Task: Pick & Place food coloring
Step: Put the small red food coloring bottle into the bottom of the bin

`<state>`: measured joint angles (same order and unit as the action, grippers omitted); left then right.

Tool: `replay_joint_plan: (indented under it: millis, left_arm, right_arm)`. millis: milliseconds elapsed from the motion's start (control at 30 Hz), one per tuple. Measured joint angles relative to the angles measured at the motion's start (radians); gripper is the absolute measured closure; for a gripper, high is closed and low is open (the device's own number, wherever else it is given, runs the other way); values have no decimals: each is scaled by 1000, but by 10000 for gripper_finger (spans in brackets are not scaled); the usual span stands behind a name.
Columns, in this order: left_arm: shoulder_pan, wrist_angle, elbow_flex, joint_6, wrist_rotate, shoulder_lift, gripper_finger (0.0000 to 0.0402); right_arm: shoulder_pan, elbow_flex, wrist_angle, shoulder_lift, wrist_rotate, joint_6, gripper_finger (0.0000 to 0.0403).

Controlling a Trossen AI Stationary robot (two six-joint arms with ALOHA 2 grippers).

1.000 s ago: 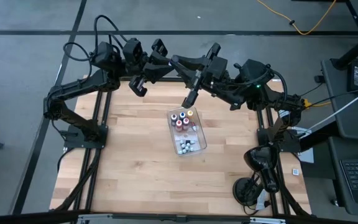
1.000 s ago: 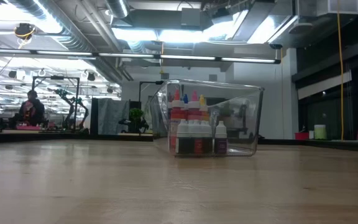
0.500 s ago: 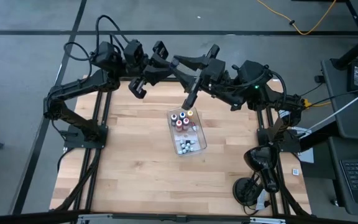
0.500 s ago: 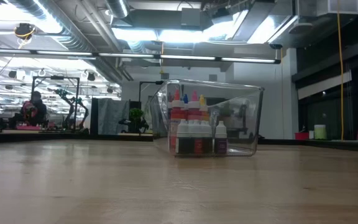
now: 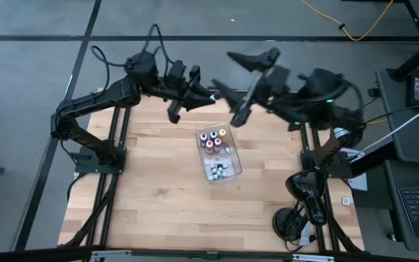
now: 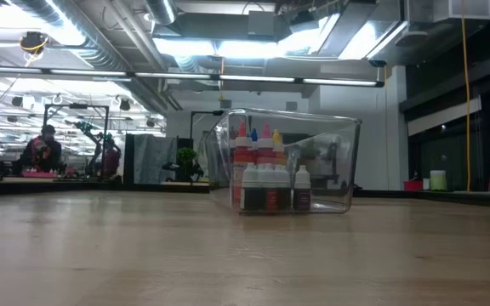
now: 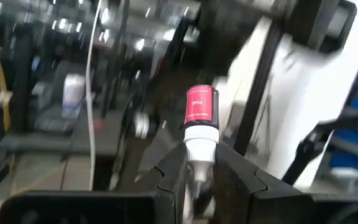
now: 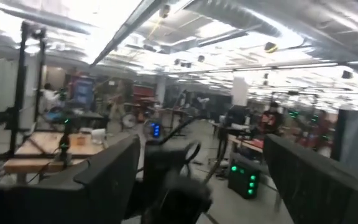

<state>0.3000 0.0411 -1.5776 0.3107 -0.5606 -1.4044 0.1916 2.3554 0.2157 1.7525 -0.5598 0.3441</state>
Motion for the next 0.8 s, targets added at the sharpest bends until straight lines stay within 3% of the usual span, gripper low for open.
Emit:
replay_joint_plan:
  millis: [300, 533, 800]
  left_arm:
    - [-7, -359, 0, -164, 188, 0, 339]
    - [-39, -471, 0, -273, 376, -13, 339]
    - [-95, -521, 0, -415, 454, -99, 339]
  right_arm:
    - [47, 0, 68, -117, -221, -8, 56]
    - [73, 1, 152, -164, -236, -25, 56]
    - [75, 0, 267, -169, -235, -22, 56]
